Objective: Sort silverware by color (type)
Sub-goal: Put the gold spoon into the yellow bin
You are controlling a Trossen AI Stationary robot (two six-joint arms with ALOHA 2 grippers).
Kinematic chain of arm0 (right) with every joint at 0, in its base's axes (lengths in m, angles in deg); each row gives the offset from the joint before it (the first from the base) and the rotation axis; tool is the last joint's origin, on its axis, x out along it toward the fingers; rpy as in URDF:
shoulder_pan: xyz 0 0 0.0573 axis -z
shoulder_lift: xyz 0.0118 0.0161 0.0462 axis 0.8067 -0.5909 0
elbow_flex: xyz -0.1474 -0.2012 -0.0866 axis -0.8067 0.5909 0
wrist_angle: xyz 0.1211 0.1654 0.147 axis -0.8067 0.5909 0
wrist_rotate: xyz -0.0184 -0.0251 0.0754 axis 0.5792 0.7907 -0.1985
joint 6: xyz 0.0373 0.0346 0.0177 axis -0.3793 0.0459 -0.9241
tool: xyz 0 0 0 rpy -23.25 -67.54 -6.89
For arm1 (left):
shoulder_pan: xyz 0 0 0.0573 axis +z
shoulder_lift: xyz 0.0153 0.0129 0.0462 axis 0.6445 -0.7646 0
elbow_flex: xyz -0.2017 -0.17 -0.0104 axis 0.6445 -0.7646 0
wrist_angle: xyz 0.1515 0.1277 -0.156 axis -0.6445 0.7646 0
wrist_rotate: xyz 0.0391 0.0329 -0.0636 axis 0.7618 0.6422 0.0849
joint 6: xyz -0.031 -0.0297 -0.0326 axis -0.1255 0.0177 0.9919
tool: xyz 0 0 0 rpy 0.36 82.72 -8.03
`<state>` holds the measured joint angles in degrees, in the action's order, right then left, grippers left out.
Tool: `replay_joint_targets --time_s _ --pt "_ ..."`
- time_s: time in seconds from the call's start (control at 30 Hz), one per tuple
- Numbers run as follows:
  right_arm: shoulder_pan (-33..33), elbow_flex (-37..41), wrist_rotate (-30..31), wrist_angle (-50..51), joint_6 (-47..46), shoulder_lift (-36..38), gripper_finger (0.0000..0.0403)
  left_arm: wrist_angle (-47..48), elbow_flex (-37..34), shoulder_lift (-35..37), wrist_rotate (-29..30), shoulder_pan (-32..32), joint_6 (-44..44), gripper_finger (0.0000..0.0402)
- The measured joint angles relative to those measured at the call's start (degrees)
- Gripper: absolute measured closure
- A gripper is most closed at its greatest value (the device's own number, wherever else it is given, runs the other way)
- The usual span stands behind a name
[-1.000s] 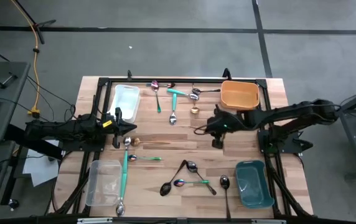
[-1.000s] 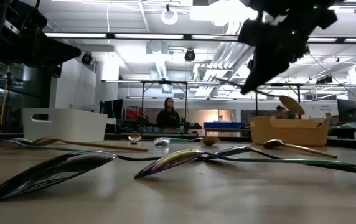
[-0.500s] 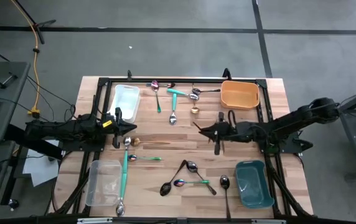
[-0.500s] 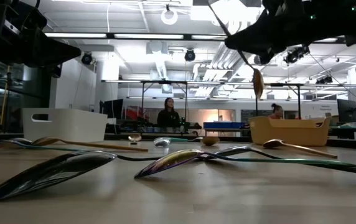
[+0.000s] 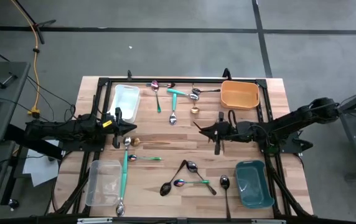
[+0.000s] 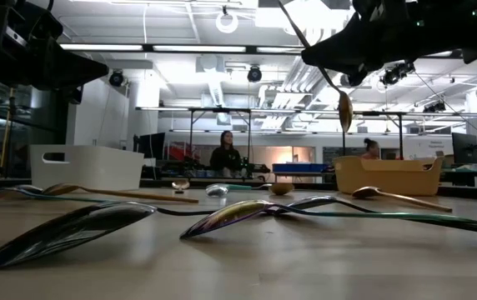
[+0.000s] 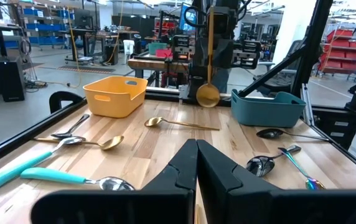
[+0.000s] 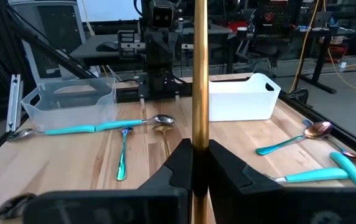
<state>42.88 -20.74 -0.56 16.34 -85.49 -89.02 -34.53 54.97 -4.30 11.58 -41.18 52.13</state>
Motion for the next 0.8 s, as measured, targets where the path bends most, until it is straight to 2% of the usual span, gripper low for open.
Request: replay_joint_targets --time_s 0.8 --pt "-0.02 -0.02 -3.01 0.26 1.21 0.0 0.0385 -0.01 -0.02 0.01 -0.01 -0.01 0.0 0.0401"
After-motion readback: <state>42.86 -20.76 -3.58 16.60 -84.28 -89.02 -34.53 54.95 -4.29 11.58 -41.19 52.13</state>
